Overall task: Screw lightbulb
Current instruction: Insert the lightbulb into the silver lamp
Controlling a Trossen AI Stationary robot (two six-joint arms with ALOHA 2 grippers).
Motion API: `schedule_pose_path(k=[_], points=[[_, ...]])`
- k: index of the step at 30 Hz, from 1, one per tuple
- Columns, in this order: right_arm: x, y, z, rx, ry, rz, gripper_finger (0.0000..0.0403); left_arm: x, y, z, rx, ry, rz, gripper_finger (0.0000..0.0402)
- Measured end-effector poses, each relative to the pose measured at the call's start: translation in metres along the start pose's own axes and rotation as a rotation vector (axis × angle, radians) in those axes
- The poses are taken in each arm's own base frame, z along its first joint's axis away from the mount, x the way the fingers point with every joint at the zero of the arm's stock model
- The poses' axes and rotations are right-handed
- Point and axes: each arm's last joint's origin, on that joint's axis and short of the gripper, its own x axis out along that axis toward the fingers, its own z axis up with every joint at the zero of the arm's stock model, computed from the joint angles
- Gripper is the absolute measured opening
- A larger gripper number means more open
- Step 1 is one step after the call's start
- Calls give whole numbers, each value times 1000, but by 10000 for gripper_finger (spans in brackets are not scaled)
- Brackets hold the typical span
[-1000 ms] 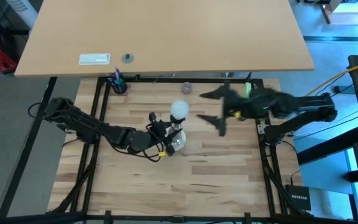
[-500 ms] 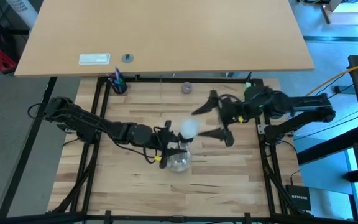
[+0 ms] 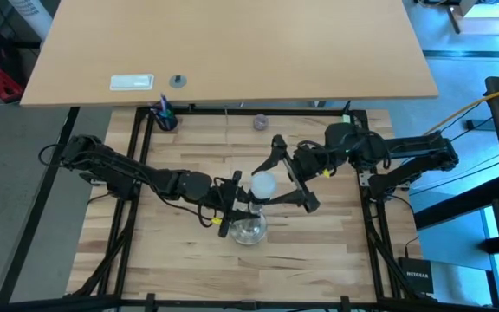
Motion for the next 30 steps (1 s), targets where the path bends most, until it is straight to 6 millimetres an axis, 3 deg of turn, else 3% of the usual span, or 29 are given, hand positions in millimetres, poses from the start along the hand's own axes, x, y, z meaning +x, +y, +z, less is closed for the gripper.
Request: schedule_pose_path(k=[7, 13, 20, 26, 30], points=[[0, 0, -1, 4, 6, -16, 248, 0, 0, 0, -3, -2, 3, 124], [-1, -4, -4, 56, 55, -190, 248, 0, 2, -1, -12, -4, 106, 124], [-2, -9, -12, 92, 112, -518, 248, -3, 3, -4, 2, -13, 410, 124], [15, -6, -26, 76, 142, -724, 248, -7, -3, -5, 16, -32, 614, 124], [22, -8, -31, 78, 126, -756, 248, -9, -7, -6, 32, -34, 704, 124]])
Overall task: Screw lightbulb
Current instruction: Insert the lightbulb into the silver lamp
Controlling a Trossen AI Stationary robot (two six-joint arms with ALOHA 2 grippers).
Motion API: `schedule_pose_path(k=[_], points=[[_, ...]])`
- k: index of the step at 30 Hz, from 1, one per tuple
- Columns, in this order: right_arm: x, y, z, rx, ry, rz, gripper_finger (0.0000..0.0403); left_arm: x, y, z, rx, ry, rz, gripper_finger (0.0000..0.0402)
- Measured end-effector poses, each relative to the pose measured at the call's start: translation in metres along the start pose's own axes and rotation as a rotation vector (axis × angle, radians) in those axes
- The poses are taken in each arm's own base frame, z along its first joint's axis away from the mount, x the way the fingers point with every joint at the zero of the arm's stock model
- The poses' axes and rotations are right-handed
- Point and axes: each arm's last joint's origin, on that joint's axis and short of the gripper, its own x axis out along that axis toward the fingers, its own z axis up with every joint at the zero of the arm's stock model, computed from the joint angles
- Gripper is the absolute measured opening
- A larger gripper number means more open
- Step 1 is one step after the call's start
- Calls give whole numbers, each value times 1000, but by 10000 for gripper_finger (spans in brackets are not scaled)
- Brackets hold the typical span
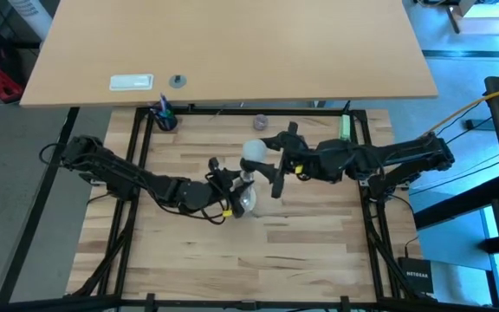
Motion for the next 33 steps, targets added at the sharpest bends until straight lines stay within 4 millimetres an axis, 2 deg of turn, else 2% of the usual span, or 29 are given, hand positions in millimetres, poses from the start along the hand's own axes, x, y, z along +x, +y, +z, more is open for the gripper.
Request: schedule_pose_path(k=[5, 11, 13, 16, 18, 22, 24, 29, 33], points=[[1, 0, 2, 6, -33, 16, 253, -2, -1, 0, 7, -7, 21, 124], [-12, -4, 4, -36, 5, 98, 370, -4, -1, 6, -5, -15, 14, 124], [-26, -7, 11, -31, 8, 118, 387, -5, -1, 8, -12, -20, -17, 124], [-57, -19, 29, -23, -15, 182, 375, -4, -2, 4, 15, 5, -72, 124], [-70, -24, 31, -36, 20, 242, 361, -4, -1, 7, 32, 5, -136, 124], [-80, -26, 30, -62, 44, 351, 337, -2, -2, 11, 45, -4, -363, 124], [-85, -26, 38, -62, -10, 414, 330, 1, -1, 10, 11, 16, -440, 124], [-73, -18, 35, -88, -23, 454, 320, 7, 2, 10, -34, 36, -602, 124], [-56, -9, 30, -107, -51, 486, 319, 10, 5, 8, -55, 70, -613, 124]])
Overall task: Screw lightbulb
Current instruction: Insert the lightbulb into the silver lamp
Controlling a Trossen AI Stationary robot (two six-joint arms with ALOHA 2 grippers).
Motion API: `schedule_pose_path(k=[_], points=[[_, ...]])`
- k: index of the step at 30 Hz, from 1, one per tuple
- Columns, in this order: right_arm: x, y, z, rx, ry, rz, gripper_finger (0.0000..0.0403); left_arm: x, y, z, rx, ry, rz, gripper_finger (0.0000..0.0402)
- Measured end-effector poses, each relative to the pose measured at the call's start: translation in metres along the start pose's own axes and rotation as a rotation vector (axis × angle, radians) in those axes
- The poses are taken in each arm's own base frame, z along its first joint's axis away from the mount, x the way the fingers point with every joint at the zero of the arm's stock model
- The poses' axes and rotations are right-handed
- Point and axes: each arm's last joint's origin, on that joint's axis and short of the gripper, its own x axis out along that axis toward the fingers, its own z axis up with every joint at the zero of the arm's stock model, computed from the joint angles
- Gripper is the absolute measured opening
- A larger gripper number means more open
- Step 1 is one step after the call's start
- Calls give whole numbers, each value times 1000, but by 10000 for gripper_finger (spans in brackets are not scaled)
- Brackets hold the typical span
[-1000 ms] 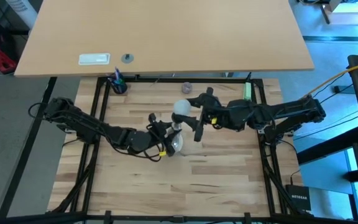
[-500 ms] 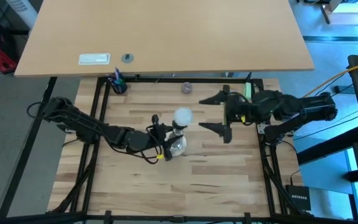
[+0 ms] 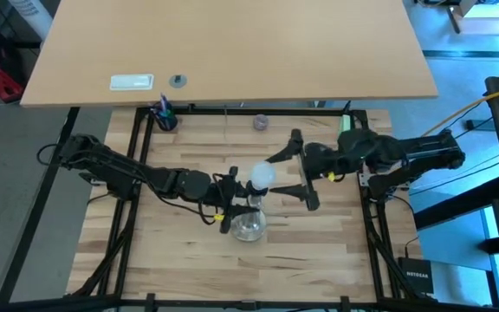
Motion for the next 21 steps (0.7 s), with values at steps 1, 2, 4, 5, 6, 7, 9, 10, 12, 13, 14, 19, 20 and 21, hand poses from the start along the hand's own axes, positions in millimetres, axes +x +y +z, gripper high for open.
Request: schedule_pose_path(k=[1, 2, 4, 5, 6, 7, 9, 10, 12, 13, 14, 19, 20, 21], points=[[2, 0, 2, -1, -26, 7, 319, 0, 0, 0, -3, 1, -2, 124], [5, 0, 3, -2, -44, 16, 319, 0, 0, 0, -1, 1, -4, 124], [12, 1, 2, -14, -63, 23, 319, 0, 0, 0, 3, 2, -5, 124], [16, 1, -1, -25, -55, 28, 319, 0, 0, 0, 3, 6, -6, 124], [20, 1, -3, -33, -51, 37, 319, 0, 0, -1, 3, 11, -8, 124], [22, 2, -4, -39, -56, 51, 319, 0, 0, -1, 4, 13, -9, 124], [23, 2, -4, -41, -68, 74, 319, 0, 0, -1, 7, 10, -9, 124], [23, 3, -3, -42, -76, 76, 319, 0, 0, -1, 6, 4, -10, 124], [26, 3, -4, -44, -75, 78, 317, 0, 0, -1, 5, 5, -10, 124], [26, 3, -5, -44, -72, 78, 313, 0, 0, -1, 6, 12, -10, 124], [27, 3, -5, -44, -66, 79, 304, 0, 0, -2, 7, 17, -9, 124], [23, 2, -4, -35, -55, 39, 234, 0, 0, -2, -3, 12, -6, 124], [23, 1, -5, -30, -45, 18, 234, 0, 0, -2, -4, 11, 0, 124], [23, 0, -6, -18, -38, -6, 234, 0, 0, -2, -3, 12, 12, 124]])
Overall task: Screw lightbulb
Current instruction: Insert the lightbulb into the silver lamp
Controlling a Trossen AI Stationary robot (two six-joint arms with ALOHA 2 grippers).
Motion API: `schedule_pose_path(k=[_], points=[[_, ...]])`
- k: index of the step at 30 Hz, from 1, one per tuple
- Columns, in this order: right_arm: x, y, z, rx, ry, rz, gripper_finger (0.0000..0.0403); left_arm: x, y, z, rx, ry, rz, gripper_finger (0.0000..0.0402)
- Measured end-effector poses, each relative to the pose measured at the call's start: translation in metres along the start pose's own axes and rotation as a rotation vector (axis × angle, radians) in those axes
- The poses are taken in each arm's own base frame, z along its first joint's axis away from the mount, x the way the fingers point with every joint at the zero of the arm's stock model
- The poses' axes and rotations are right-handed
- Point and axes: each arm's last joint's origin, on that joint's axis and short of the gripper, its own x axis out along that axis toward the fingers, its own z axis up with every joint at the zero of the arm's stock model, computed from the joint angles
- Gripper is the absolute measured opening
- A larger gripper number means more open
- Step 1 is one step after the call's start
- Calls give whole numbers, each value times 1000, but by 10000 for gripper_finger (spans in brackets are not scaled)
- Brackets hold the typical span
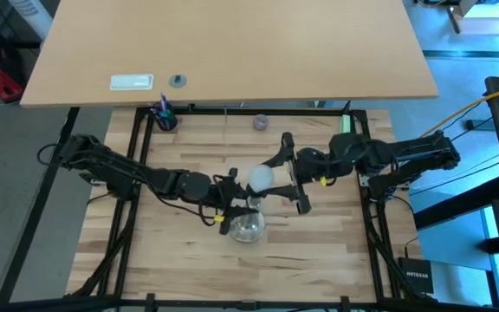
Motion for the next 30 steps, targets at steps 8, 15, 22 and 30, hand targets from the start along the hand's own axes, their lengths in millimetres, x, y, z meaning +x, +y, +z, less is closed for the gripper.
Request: schedule_pose_path(k=[8, 15, 22, 30], points=[[7, -6, -9, 82, 55, -258, 234, -3, -3, -2, 37, -31, 261, 124], [33, -10, -28, 87, 81, -442, 234, -8, -9, -6, 59, -57, 545, 124], [50, -8, -43, 88, 87, -571, 234, -6, -15, -15, 55, -82, 745, 124], [51, -7, -43, 66, 83, -587, 237, -7, -14, -16, 59, -81, 791, 124]])
